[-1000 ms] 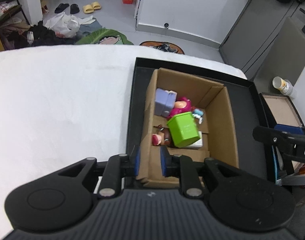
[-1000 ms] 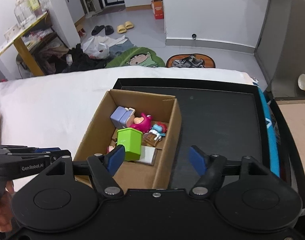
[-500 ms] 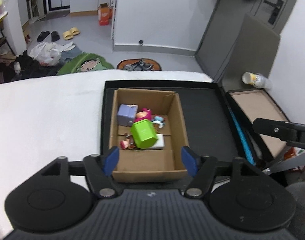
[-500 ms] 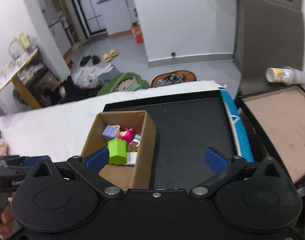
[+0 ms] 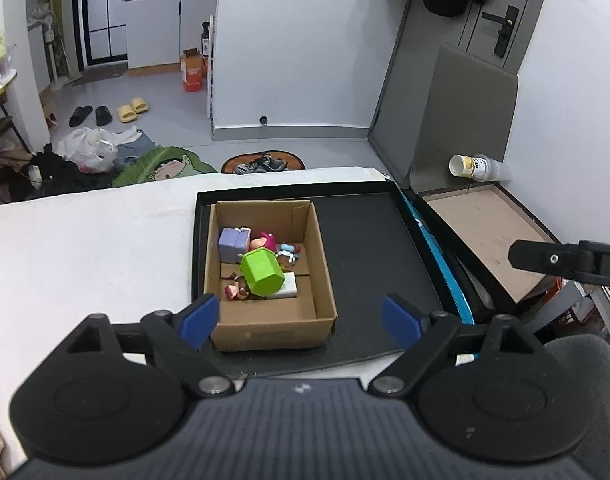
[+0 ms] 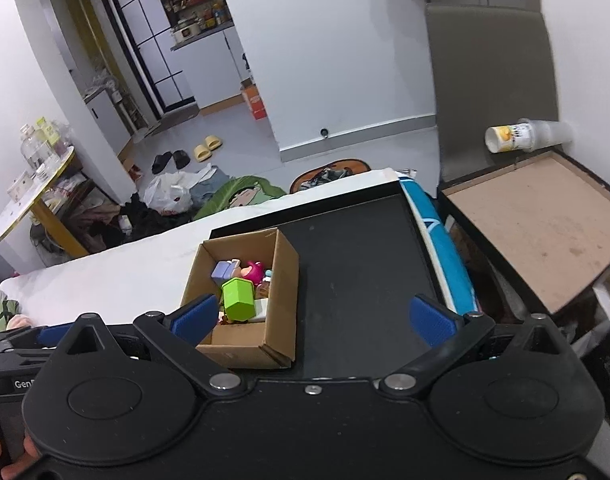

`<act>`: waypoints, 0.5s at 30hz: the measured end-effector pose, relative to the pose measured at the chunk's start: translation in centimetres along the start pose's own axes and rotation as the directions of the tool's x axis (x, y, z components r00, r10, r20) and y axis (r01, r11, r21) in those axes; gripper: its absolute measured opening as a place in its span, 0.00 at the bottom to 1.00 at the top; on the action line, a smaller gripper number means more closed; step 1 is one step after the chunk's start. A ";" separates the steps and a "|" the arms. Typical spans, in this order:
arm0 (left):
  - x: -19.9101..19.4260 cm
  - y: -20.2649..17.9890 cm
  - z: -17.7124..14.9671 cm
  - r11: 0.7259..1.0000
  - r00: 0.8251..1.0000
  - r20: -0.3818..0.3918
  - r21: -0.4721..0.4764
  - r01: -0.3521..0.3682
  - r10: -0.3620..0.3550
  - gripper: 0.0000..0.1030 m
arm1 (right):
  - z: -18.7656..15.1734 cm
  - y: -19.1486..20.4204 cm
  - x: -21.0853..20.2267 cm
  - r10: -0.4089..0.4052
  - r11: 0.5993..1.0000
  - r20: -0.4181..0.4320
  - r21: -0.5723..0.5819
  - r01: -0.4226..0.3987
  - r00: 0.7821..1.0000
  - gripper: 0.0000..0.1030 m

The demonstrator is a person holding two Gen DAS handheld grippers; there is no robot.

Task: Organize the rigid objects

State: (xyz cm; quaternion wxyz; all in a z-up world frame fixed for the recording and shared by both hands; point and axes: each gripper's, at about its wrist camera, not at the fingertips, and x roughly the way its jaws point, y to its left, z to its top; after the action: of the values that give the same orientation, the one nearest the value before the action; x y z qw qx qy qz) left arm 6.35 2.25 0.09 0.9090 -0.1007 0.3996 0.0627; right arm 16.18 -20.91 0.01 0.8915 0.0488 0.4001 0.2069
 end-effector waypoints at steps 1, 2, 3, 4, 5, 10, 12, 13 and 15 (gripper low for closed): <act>-0.4 -0.2 -0.2 1.000 1.000 0.000 0.006 0.005 -0.005 0.86 | -0.2 0.0 -0.4 -0.009 1.000 0.001 0.004 0.009 1.000 1.00; -0.8 -0.4 -0.5 1.000 1.000 0.002 0.009 0.011 -0.011 0.86 | -0.4 -0.1 -0.6 -0.013 1.000 0.001 0.011 0.013 1.000 1.00; -1.2 -0.5 -0.7 1.000 1.000 0.005 0.009 0.012 -0.012 0.87 | -0.5 -0.2 -1.0 -0.014 1.000 0.005 0.019 0.014 1.000 1.00; -1.6 -0.6 -0.9 1.000 1.000 0.007 0.009 0.011 -0.011 0.87 | -0.8 -0.3 -1.4 -0.018 1.000 0.010 0.023 0.018 1.000 1.00; -2.0 -0.7 -1.1 1.000 1.000 0.009 0.009 0.008 -0.009 0.88 | -1.0 -0.3 -1.7 -0.026 0.999 0.014 0.021 0.026 1.000 1.00; -3.8 -1.5 -2.4 0.998 1.000 0.022 0.057 -0.007 0.006 0.89 | -1.9 0.1 -2.9 -0.041 0.999 0.042 0.005 0.040 0.998 1.00; -4.3 -1.7 -2.9 0.998 1.000 0.026 0.068 -0.009 0.007 0.90 | -2.4 0.0 -3.5 -0.027 1.000 0.044 0.009 0.026 0.999 1.00; -4.5 -1.8 -3.1 0.997 1.000 0.028 0.071 -0.010 0.008 0.90 | -2.6 0.0 -3.7 -0.028 1.000 0.044 0.009 0.027 0.999 1.00; -4.9 -1.8 -3.5 0.997 0.999 0.036 0.076 -0.015 0.013 0.90 | -2.9 0.1 -3.9 -0.033 0.999 0.047 0.004 0.033 0.998 1.00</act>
State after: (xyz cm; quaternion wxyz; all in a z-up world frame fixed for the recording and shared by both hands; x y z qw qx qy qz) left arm 0.94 -0.51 1.61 0.9186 -0.0622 0.3863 0.0556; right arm 11.64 -22.61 0.80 0.9040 0.0483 0.3799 0.1901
